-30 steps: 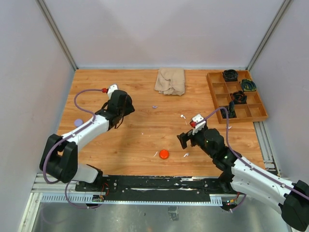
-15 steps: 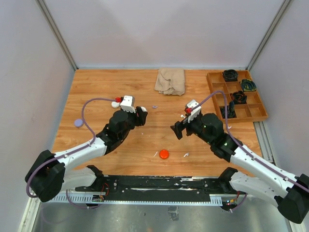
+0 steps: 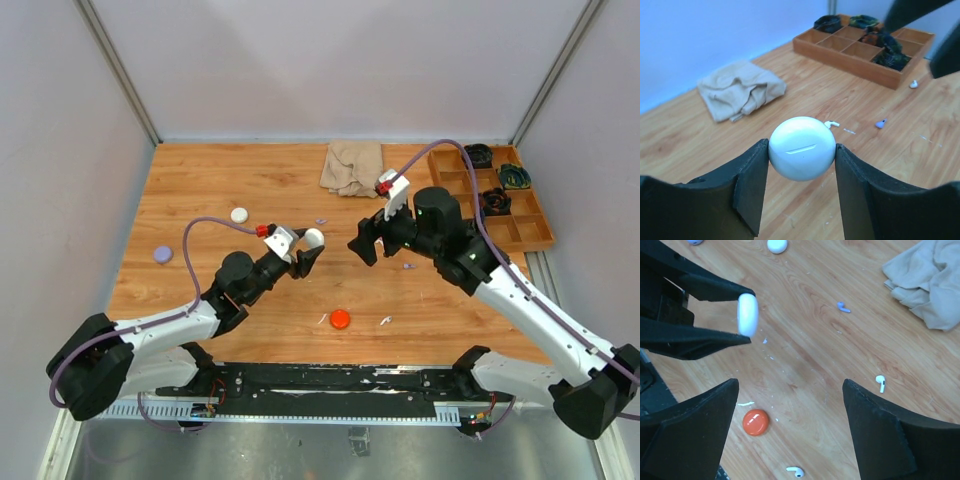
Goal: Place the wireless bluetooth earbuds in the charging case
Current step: Pick up the charging case at the center of the board.
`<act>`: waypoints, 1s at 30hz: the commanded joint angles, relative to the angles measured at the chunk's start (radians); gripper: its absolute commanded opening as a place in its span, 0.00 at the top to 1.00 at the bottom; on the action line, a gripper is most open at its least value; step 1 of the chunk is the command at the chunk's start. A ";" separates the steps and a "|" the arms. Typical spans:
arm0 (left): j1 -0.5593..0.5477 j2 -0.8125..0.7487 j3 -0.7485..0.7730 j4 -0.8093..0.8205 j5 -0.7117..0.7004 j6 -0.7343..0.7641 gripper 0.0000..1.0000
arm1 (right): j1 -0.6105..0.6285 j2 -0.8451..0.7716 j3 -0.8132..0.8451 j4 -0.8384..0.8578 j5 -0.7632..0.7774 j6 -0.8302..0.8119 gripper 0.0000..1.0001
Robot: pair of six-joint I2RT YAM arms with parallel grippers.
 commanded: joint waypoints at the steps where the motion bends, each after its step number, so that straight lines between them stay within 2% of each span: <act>1: -0.025 0.008 -0.012 0.142 0.143 0.160 0.57 | -0.016 0.065 0.116 -0.138 -0.101 0.040 0.15; 11: -0.082 0.041 -0.003 0.160 0.228 0.338 0.57 | -0.017 0.198 0.237 -0.192 -0.240 0.112 0.26; 19: -0.098 0.033 0.001 0.160 0.263 0.363 0.55 | -0.018 0.275 0.263 -0.197 -0.348 0.139 0.33; 27: -0.109 0.041 0.004 0.160 0.261 0.372 0.55 | -0.018 0.295 0.236 -0.175 -0.397 0.157 0.49; 30: -0.113 0.041 0.007 0.160 0.260 0.373 0.55 | -0.017 0.305 0.233 -0.177 -0.412 0.156 0.59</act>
